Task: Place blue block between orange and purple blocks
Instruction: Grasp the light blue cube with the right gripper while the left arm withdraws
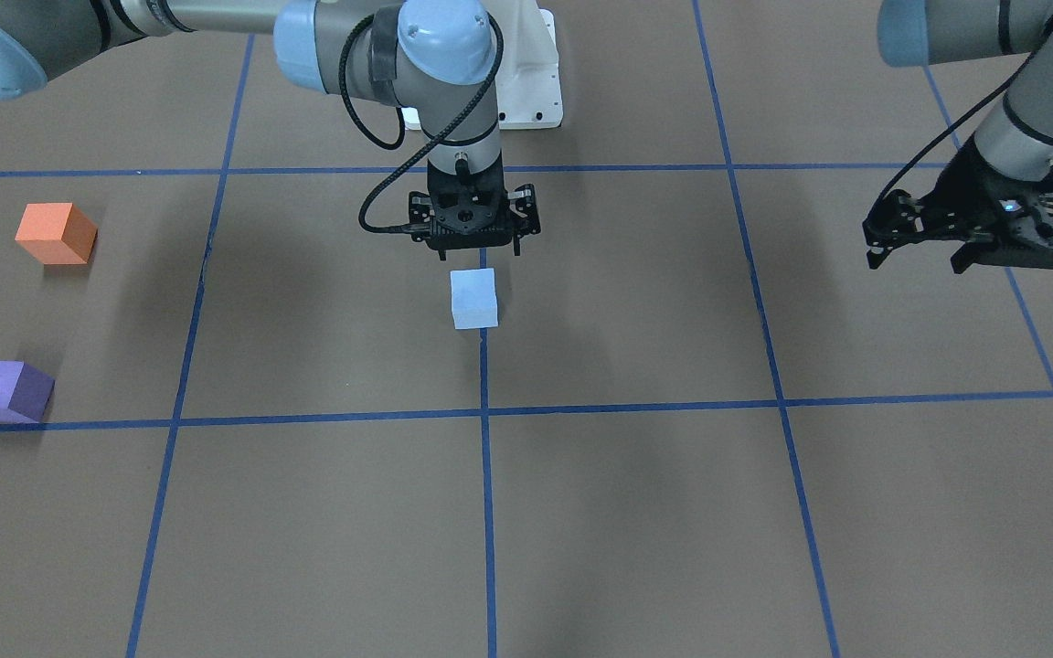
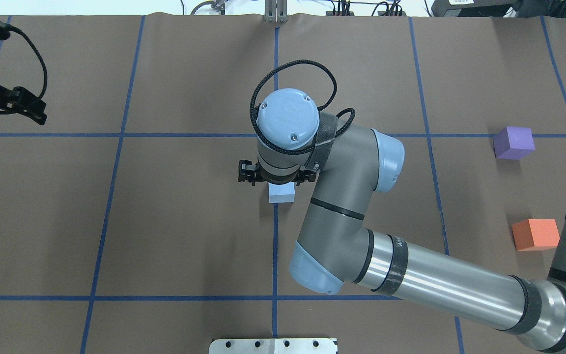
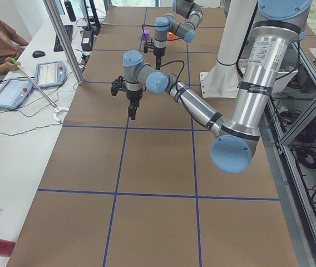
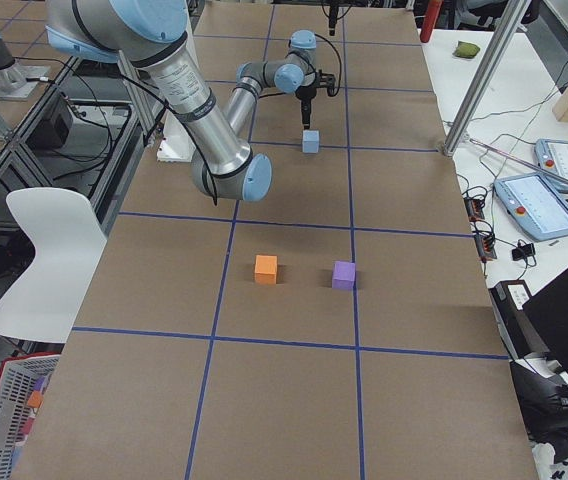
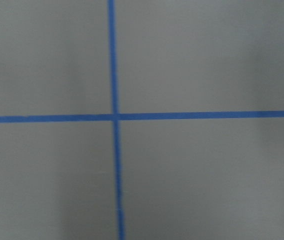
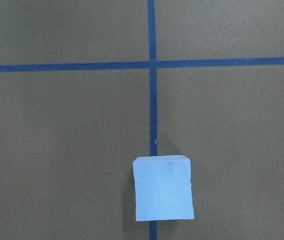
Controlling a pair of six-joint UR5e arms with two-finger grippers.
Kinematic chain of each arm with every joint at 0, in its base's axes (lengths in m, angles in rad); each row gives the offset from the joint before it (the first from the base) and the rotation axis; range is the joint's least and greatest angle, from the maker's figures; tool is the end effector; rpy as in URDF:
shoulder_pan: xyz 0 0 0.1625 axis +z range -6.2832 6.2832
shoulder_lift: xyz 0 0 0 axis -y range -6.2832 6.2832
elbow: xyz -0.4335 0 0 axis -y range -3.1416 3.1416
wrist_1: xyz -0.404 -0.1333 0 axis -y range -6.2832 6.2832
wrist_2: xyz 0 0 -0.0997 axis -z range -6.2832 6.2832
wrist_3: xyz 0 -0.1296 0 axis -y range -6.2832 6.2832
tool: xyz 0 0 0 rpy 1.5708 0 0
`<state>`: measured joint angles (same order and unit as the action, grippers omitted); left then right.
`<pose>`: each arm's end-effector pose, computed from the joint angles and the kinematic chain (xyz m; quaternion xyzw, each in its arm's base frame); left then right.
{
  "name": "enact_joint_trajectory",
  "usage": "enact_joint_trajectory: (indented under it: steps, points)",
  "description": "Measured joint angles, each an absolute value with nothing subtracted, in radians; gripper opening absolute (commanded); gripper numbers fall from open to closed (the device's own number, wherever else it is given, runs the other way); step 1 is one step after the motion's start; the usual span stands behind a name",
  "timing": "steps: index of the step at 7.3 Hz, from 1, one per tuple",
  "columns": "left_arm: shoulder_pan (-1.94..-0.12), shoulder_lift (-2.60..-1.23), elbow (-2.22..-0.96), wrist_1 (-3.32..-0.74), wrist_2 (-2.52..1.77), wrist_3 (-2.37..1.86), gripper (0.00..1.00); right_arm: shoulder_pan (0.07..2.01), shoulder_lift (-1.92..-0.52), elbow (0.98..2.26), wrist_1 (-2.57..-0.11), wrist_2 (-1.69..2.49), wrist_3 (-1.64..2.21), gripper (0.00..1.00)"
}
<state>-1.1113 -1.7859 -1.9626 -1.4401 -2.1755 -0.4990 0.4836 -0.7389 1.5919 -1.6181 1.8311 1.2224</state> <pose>0.1957 -0.5300 0.4046 0.0664 0.3606 0.0519 0.9289 -0.6136 -0.4351 0.1650 0.0479 -0.4038 0.0109 0.9135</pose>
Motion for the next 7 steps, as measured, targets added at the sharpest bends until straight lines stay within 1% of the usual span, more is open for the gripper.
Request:
enact_joint_trajectory:
  steps: [2, 5, 6, 7]
  points:
    - [-1.144, -1.751, -1.959, -1.440, -2.172, -0.423, 1.00, 0.478, -0.740, 1.531, -1.583, 1.814, 1.182, 1.00]
    - [-1.148, -1.740, -1.955, -1.441, -2.171, -0.411, 1.00, 0.475, -0.738, 1.470, -1.550, 1.806, 1.164, 1.00]
    - [-1.149, -1.739, -1.954, -1.442, -2.171, -0.410, 1.00, 0.470, -0.736, 1.437, -1.518, 1.804, 1.163, 0.90]
    - [-1.149, -1.738, -1.953, -1.442, -2.171, -0.410, 1.00, 0.464, -0.735, 1.413, -1.496, 1.800, 1.164, 0.19]
